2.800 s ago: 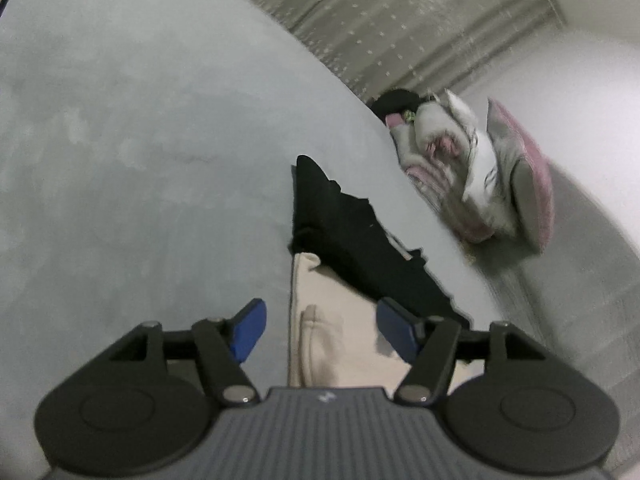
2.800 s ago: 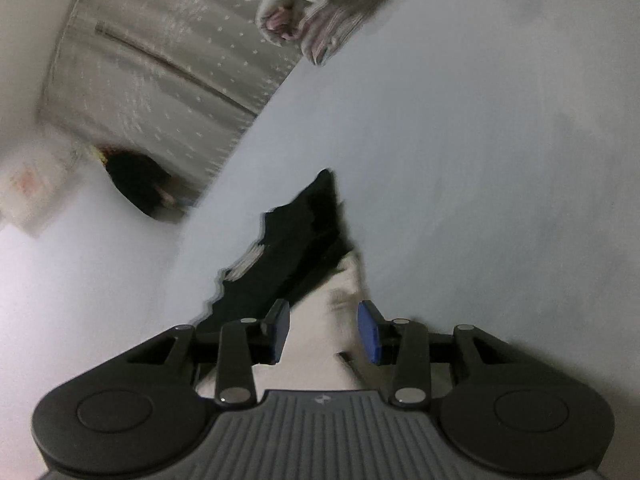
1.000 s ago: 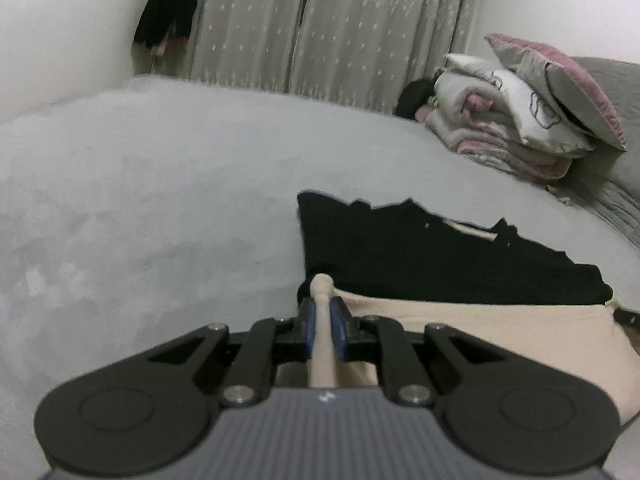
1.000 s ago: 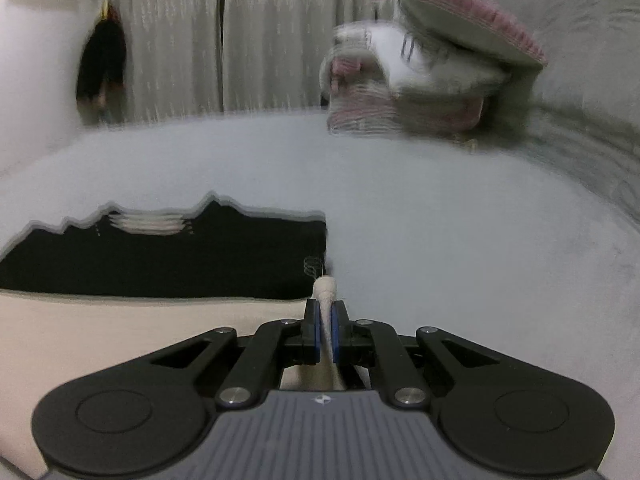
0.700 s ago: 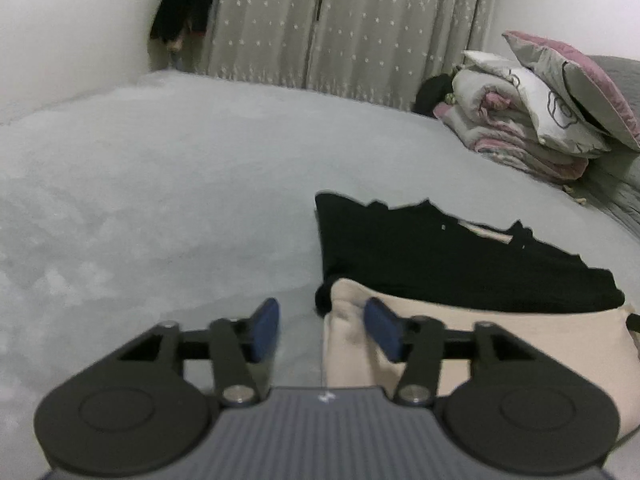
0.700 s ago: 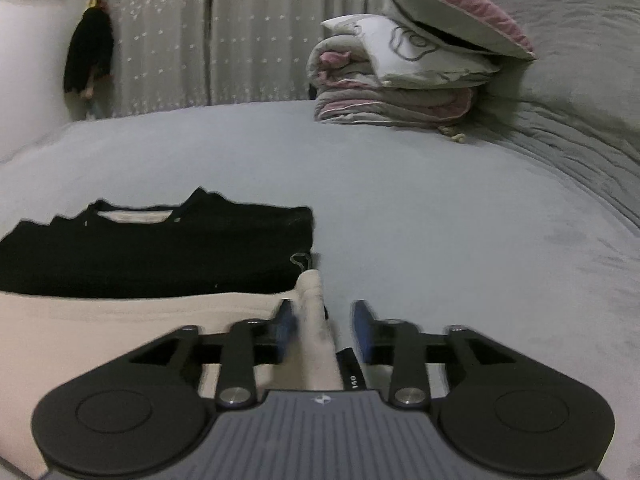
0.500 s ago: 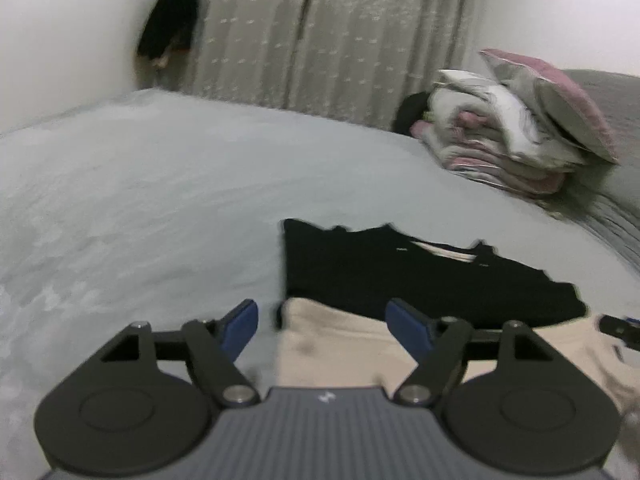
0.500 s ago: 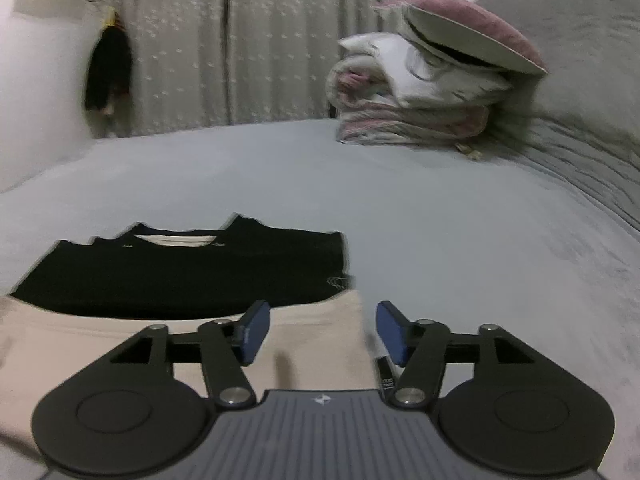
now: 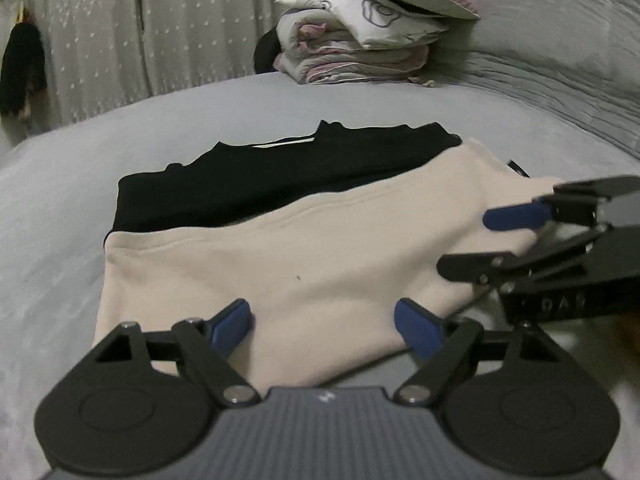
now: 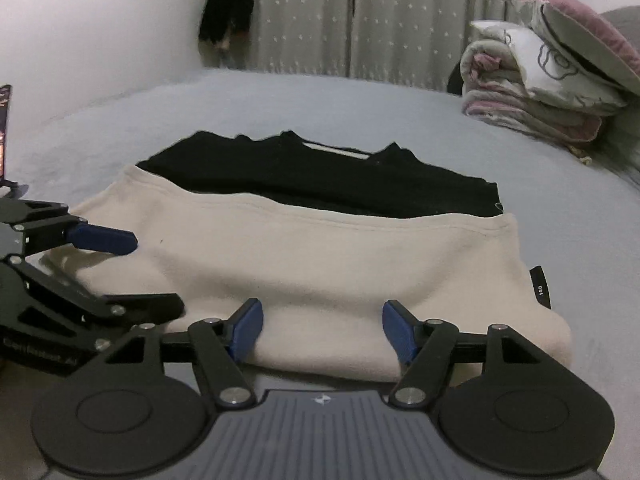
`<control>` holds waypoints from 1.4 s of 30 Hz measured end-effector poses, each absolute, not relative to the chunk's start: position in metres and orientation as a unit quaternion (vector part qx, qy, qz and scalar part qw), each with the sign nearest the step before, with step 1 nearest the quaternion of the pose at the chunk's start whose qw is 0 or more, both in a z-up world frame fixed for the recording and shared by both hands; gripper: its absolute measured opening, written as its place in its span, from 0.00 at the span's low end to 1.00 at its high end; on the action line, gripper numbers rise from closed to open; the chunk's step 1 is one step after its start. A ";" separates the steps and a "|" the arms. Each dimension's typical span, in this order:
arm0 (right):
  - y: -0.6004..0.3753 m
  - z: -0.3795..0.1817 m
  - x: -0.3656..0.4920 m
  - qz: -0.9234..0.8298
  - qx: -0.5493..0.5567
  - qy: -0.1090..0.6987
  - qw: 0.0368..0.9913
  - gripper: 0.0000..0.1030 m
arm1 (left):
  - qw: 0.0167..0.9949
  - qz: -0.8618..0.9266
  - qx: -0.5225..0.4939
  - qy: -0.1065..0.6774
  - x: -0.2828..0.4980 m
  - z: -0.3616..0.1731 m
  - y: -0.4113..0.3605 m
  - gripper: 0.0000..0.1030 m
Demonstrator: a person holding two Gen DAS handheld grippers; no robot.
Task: Fold clothes
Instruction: 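Open both tools and release the folded cream hem, then move both tools to the side edge of the folded cream shirt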
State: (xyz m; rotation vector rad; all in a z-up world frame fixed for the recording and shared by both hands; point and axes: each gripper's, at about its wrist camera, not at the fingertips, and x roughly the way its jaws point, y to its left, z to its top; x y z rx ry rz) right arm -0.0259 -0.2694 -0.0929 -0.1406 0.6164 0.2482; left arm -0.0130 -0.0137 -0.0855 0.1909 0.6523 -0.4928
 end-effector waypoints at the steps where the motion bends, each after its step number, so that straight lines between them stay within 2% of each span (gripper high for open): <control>1: -0.272 -0.092 -0.028 0.125 -0.068 0.301 0.943 0.65 | 0.913 -0.241 0.088 0.318 -0.014 -0.085 -0.009 0.82; 18: -0.359 -0.077 -0.052 0.101 0.000 0.303 0.947 0.63 | 0.919 -0.229 0.040 0.319 -0.034 -0.072 0.075 0.82; 26: -0.359 -0.059 -0.034 0.063 0.034 0.281 0.957 0.64 | 0.934 -0.188 -0.055 0.298 -0.008 -0.049 0.089 0.82; 32: -0.349 -0.061 -0.008 0.052 0.070 0.283 0.955 0.65 | 0.934 -0.189 -0.079 0.292 0.014 -0.047 0.071 0.82; 42: -0.286 -0.066 0.018 0.095 0.013 0.284 0.954 0.65 | 0.929 -0.208 -0.053 0.300 0.038 -0.062 0.024 0.82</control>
